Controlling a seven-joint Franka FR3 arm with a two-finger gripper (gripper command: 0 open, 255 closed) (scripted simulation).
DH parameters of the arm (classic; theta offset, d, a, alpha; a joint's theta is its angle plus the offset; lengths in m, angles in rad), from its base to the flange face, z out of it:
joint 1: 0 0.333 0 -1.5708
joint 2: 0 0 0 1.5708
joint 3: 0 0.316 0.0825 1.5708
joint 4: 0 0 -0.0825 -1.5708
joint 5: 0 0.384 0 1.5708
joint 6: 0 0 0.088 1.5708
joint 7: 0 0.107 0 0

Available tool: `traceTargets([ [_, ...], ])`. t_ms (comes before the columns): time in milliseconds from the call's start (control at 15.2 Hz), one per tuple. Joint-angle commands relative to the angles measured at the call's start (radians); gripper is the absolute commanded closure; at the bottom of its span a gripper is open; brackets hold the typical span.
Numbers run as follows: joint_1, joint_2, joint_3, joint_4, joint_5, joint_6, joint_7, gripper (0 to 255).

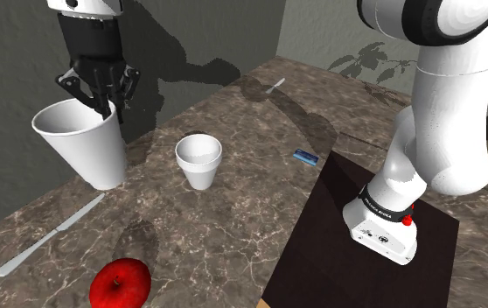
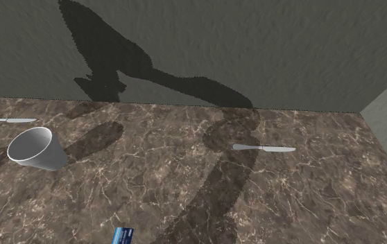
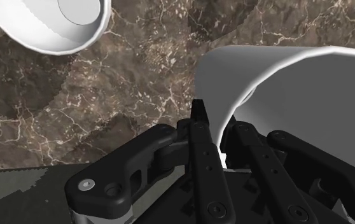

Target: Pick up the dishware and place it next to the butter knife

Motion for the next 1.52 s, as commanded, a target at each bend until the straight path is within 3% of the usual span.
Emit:
traceTargets([
  [0, -0.002, -0.004, -0.001, -0.036, 0.002, 0.033, -0.006, 255],
  [1452, -0.004, 0.037, -0.004, -0.28, 0.006, 0.315, -0.041, 255],
])
